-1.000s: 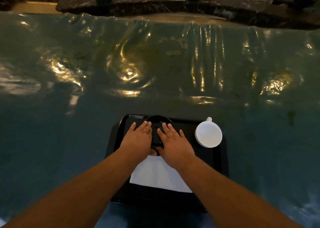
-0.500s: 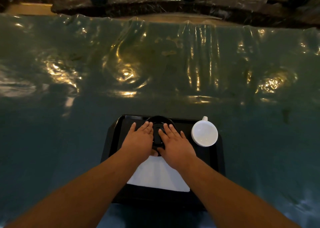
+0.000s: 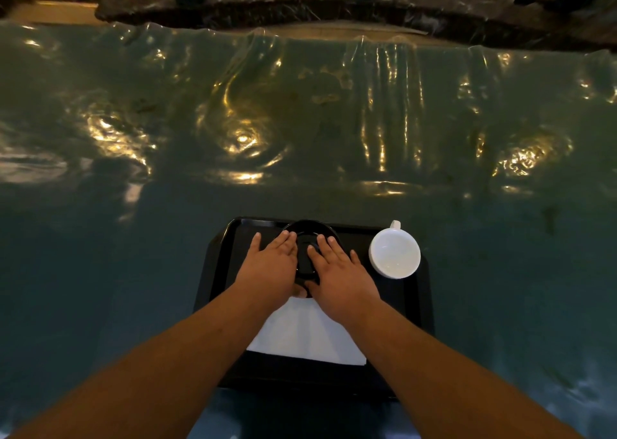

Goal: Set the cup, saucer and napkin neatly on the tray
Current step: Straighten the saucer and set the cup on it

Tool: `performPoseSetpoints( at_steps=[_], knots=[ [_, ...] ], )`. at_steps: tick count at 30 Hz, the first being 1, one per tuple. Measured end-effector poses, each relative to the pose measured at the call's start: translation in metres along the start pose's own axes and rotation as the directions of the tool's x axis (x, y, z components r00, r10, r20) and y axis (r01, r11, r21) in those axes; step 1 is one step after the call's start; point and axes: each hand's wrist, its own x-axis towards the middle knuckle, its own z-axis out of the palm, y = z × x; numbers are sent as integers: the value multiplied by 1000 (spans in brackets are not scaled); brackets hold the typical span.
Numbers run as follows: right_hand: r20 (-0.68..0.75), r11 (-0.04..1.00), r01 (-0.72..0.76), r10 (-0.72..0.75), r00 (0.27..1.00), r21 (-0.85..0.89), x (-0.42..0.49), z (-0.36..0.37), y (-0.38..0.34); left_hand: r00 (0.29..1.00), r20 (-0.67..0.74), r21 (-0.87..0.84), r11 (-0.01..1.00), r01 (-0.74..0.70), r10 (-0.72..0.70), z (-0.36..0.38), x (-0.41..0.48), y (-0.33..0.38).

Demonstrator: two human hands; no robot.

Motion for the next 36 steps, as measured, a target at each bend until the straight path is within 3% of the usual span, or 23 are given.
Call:
performPoseSetpoints(
  at_steps=[13,16,19,21,24,28,36],
  knots=[
    [6,999,-6,6,1000,-54,-3,-11,-5,998,-42,20,999,-44,45,-9,-3,7],
    [-146,998,45,-38,989,42,-15,-24,-11,985,-151,-59,994,-91,81,-8,-8,4],
    [-414,986,135,-82,907,101,-40,-31,-3,941,-331,-185,973,-135,67,-4,-17,9],
    [-522,977,139,-36,852,159,-55,-33,11,905,-426,-258,955,-143,20,-4,-18,17],
    [-592,970,77,78,802,232,-69,-37,38,897,-441,-321,936,-144,-13,-6,-14,36],
    [-508,949,-73,228,830,307,-79,-40,74,908,-419,-342,923,-174,16,-10,-4,65],
    [-336,898,-208,348,875,388,-72,-40,111,928,-364,-267,944,-191,85,-30,29,100]
  ],
)
